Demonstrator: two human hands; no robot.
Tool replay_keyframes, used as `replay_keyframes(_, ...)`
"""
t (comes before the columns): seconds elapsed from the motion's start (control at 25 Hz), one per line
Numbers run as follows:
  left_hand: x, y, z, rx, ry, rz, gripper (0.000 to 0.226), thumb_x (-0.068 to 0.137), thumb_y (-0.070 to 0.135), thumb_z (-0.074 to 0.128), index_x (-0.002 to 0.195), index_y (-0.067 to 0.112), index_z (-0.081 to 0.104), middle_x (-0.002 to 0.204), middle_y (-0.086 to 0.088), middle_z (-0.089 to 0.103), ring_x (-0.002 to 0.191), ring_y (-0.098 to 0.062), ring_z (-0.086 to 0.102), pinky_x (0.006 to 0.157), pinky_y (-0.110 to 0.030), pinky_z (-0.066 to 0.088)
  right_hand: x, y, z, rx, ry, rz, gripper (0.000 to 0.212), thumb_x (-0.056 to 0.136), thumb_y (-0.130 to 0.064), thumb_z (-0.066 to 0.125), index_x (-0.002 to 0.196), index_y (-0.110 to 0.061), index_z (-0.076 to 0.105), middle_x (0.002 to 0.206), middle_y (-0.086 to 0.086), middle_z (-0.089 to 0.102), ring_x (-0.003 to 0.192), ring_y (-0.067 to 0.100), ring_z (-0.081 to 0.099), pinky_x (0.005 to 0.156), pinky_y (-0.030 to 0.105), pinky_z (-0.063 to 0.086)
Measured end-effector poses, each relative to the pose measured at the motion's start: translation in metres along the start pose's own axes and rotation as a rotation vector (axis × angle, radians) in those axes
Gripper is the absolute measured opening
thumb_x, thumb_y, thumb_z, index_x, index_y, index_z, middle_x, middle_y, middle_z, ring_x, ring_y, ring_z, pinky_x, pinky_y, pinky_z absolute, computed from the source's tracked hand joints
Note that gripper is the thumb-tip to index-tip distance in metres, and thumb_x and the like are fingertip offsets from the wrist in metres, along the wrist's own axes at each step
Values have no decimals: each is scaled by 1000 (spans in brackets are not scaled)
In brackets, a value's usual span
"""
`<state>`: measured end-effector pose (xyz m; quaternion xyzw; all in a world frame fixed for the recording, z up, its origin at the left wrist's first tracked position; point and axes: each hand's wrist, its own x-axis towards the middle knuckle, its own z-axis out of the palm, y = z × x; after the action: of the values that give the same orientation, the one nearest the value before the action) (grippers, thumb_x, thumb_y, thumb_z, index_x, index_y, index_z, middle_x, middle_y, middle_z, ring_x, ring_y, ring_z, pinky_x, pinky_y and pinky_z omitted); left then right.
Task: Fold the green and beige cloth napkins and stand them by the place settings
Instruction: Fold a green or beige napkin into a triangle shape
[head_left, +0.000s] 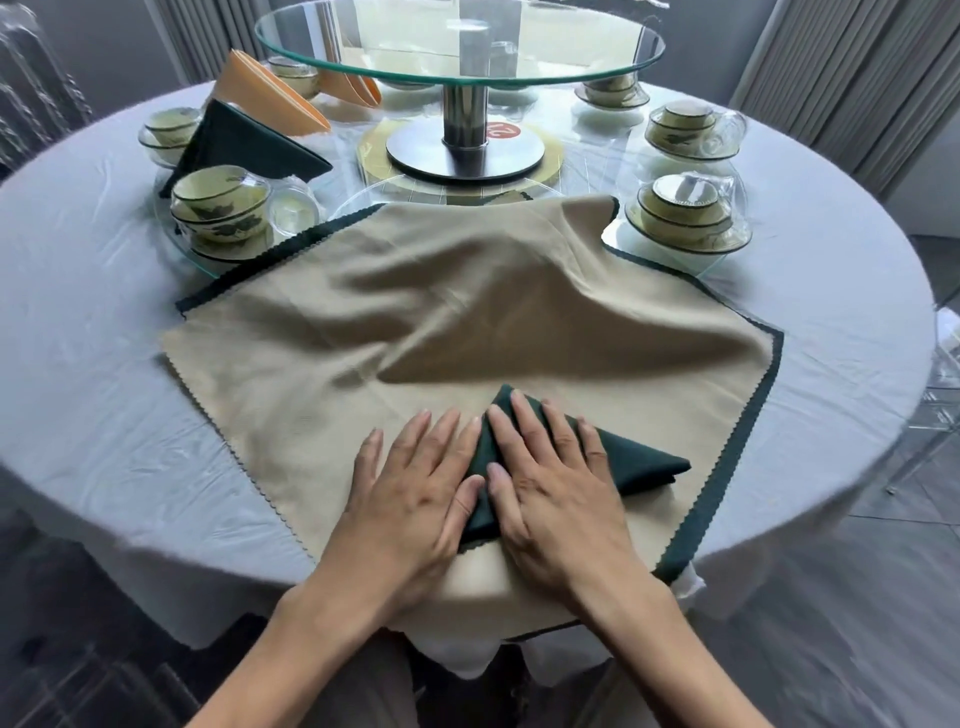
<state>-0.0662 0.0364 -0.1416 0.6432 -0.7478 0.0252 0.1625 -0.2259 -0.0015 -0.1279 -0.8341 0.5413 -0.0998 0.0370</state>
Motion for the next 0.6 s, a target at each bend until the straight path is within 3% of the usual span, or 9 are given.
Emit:
replay_keyframes(0.08, -3, -4, 4, 4, -17, 1, 61, 104, 48, 15, 147, 18, 45, 150, 1, 48, 139, -21, 40, 109, -46, 19, -7, 21, -7, -38, -73, 84, 68, 91, -54, 8, 155, -30, 13, 162, -2, 18, 149, 23, 17, 116, 43, 4)
replay_keyframes(0.16, -4, -2, 2, -7, -31, -22, 62, 103, 51, 18, 144, 16, 48, 149, 2, 49, 138, -20, 40, 111, -46, 20, -15, 46, -15, -55, -162, 161, 67, 78, -58, -17, 141, -37, -28, 162, -9, -15, 149, 15, -14, 119, 39, -11)
replay_keyframes(0.24, 2, 2, -9, -68, -19, -45, 58, 94, 54, 33, 134, 20, 56, 138, 7, 55, 127, -17, 44, 107, -41, 29, -20, 56, -26, -48, -219, 226, 63, 72, -56, -24, 131, -41, -38, 160, -10, -23, 147, 13, -22, 119, 39, -14)
replay_keyframes(0.36, 18, 3, -30, -244, -126, -69, 36, 80, 52, 50, 111, 35, 59, 113, 22, 58, 102, -7, 49, 89, -31, 38, -21, 51, -30, -110, -277, 213, 74, 70, -56, -25, 141, -37, -33, 162, -9, -18, 149, 15, -16, 119, 43, -12)
replay_keyframes(0.44, 30, 5, -42, -672, -240, -191, 19, 75, 32, 64, 94, 34, 59, 93, 14, 65, 82, -6, 58, 77, -30, 45, -16, 50, -41, -141, -244, 187, 80, 76, -61, -15, 152, -36, -14, 164, -7, 0, 151, 16, 1, 119, 45, -3)
replay_keyframes(0.52, 38, 6, -49, -1070, -295, -233, 19, 72, 11, 67, 85, 24, 60, 84, -1, 68, 70, -10, 61, 66, -30, 48, -10, 55, -58, -16, -156, 129, 66, 92, -61, 24, 152, -37, 12, 150, -4, 41, 137, 17, 38, 114, 38, 22)
replay_keyframes(0.6, 44, 5, -58, -1232, -257, -155, 24, 72, 0, 68, 80, 21, 60, 84, -2, 67, 75, -13, 61, 68, -26, 47, 0, 60, -82, 475, -147, 96, 62, 91, -37, 62, 145, -40, 32, 116, -9, 66, 103, 14, 62, 90, 30, 44)
